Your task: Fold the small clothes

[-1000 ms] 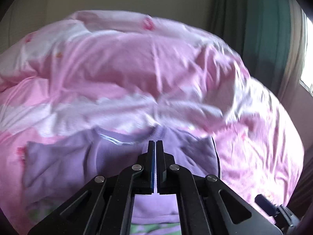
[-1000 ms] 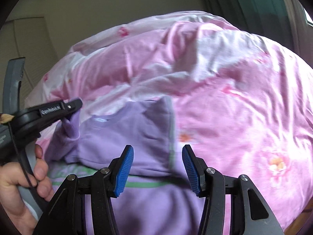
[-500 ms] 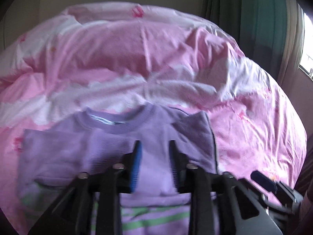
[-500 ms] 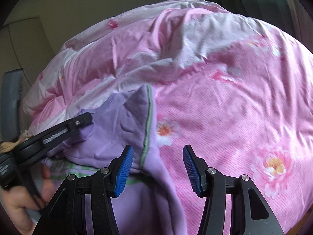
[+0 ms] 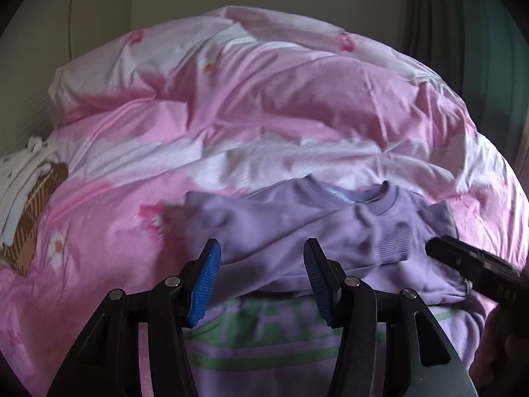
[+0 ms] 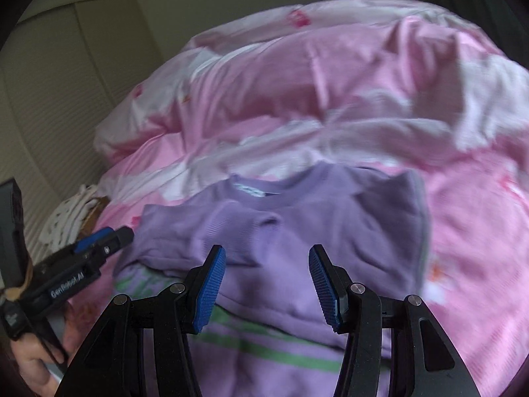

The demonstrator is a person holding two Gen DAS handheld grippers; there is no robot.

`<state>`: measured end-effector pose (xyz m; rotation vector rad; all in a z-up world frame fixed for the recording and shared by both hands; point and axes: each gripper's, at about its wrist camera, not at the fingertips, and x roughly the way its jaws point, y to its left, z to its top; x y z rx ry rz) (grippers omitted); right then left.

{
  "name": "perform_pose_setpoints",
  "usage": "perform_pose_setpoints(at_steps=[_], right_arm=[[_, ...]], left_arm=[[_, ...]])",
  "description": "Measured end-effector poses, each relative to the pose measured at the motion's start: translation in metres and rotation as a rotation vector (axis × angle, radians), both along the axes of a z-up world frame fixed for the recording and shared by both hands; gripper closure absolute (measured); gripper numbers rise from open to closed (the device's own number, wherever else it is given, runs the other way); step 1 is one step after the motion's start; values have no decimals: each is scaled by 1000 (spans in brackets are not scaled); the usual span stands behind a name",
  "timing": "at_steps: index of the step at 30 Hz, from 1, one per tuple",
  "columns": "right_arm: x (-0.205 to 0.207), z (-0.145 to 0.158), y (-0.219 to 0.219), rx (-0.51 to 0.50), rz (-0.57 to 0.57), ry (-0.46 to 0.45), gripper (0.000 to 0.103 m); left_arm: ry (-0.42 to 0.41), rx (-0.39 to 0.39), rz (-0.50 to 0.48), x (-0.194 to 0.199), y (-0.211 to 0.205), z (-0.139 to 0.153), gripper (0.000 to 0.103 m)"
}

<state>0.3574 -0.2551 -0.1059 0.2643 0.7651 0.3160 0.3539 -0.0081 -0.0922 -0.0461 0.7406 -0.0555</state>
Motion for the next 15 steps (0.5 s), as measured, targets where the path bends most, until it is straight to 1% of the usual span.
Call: perform_pose_setpoints(at_steps=[4, 8, 10, 11, 12, 13, 15], right_arm=[[27, -10, 6, 64, 45, 50, 50], [50, -23, 4, 151, 77, 108, 50], [61, -31, 4, 192, 96, 147, 52], [66, -37, 5, 210, 102, 171, 63], [69, -41, 5, 231, 108, 192, 87], [69, -44, 6, 252, 117, 203, 94], [65, -41, 4, 256, 111, 180, 95]], left_arm=[[21, -32, 16, 2, 16, -12, 52], [25, -38, 28, 2, 24, -18, 51], [29, -45, 35, 3, 28, -21, 50], [30, -46, 38, 2, 30, -21, 50], [31, -45, 42, 2, 32, -22, 50], [31, -45, 45, 2, 33, -22, 50], [30, -46, 48, 1, 34, -21, 49]])
